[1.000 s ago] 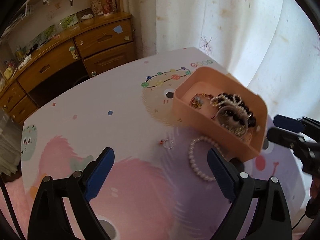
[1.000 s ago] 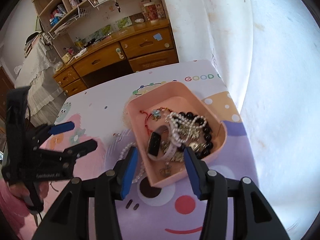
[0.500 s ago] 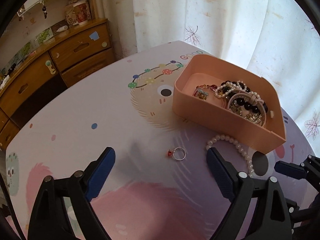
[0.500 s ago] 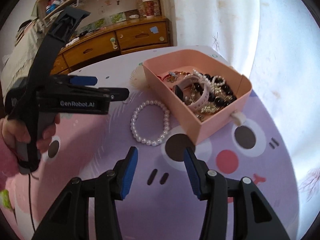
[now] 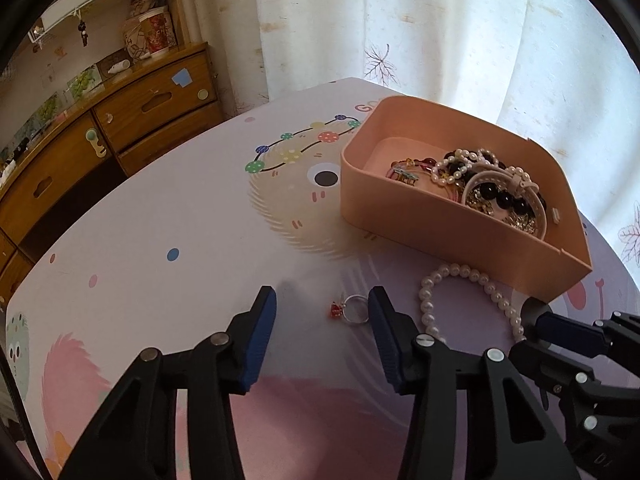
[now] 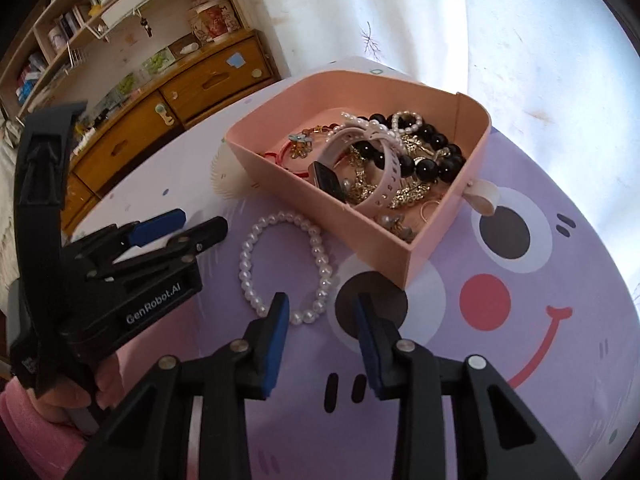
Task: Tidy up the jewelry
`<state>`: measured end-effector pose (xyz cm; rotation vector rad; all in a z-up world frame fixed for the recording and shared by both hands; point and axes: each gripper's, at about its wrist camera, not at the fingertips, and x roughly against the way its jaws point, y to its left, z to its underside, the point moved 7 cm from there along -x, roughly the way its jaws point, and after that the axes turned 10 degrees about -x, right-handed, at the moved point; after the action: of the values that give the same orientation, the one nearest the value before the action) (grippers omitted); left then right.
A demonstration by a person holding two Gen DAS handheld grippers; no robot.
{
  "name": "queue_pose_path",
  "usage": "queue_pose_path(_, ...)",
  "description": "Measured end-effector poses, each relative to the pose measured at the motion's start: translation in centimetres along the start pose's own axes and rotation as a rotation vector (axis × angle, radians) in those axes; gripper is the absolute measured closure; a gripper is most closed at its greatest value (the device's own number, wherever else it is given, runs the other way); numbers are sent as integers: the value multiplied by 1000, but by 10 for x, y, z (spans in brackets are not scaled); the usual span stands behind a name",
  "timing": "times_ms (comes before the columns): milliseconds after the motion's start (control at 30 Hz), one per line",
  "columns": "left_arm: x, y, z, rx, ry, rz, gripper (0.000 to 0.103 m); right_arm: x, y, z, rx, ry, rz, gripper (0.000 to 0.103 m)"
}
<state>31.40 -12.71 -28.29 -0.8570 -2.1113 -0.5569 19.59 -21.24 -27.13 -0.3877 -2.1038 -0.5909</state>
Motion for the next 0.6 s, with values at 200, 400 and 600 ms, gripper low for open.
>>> queue_pose_path(200,-2,7,0,41,0,2,74,-8,1,-7,20,13,33,92)
queue_pose_path(400,2,0,6,10,1,0,93,-11,3,-9,93,15,34,96)
queue_pose_path(600,6,-7,8,-13,-3,-15,97,-10,0,-11,86,25,-1,96)
